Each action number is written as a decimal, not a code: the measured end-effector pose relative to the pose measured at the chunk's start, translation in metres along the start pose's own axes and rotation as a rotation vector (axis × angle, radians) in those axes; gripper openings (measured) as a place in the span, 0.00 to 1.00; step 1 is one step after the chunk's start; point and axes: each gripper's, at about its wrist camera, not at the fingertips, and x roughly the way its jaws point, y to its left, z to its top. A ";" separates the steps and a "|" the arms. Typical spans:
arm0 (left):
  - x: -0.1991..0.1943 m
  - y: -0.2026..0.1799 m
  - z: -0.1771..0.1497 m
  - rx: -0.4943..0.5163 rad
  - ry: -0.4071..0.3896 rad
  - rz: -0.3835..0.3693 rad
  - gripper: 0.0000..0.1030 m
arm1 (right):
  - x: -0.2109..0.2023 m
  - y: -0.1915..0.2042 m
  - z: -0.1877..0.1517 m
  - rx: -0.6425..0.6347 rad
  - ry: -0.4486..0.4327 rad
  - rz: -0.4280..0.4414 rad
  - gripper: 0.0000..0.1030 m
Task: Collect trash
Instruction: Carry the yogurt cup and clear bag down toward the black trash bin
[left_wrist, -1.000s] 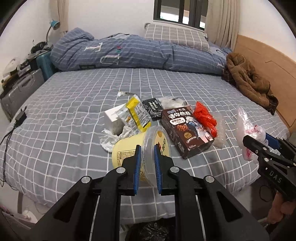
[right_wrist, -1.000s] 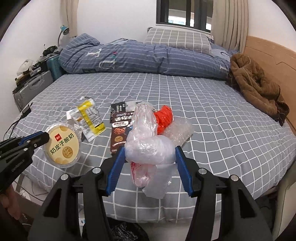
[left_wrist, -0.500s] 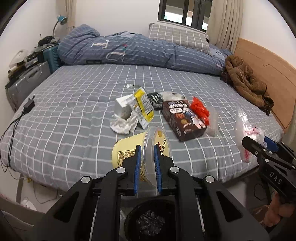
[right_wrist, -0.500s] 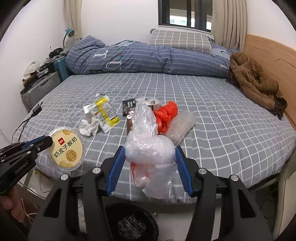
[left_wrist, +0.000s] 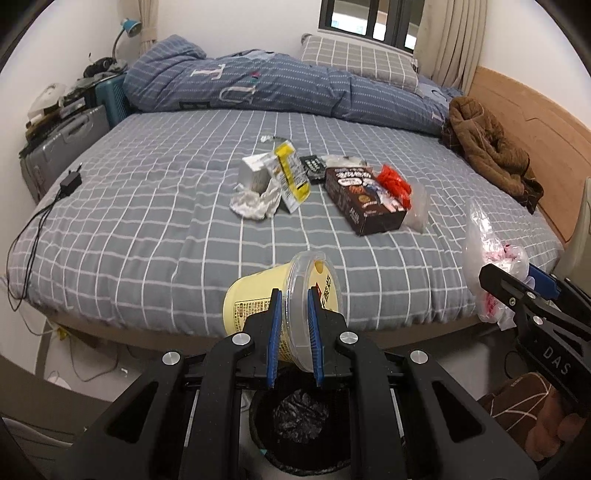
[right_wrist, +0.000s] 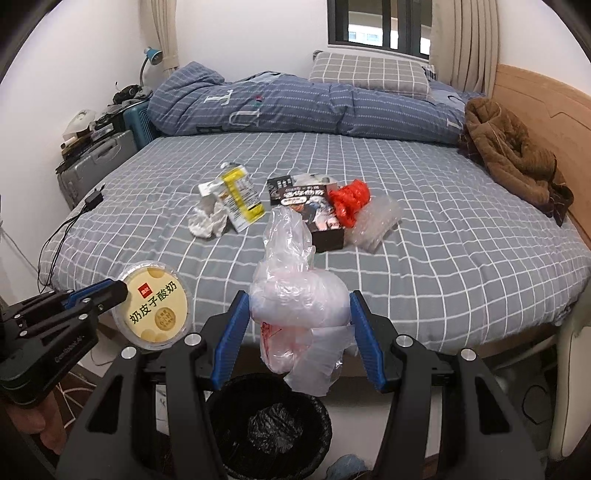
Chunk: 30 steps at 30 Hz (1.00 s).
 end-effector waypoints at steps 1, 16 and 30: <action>-0.001 0.001 -0.003 -0.002 0.004 0.000 0.13 | -0.001 0.001 -0.002 -0.002 0.002 -0.001 0.51; 0.007 0.009 -0.053 -0.010 0.087 0.018 0.13 | 0.015 0.014 -0.062 0.015 0.112 0.011 0.51; 0.067 0.009 -0.097 -0.013 0.216 0.009 0.13 | 0.063 0.017 -0.113 0.009 0.243 0.017 0.52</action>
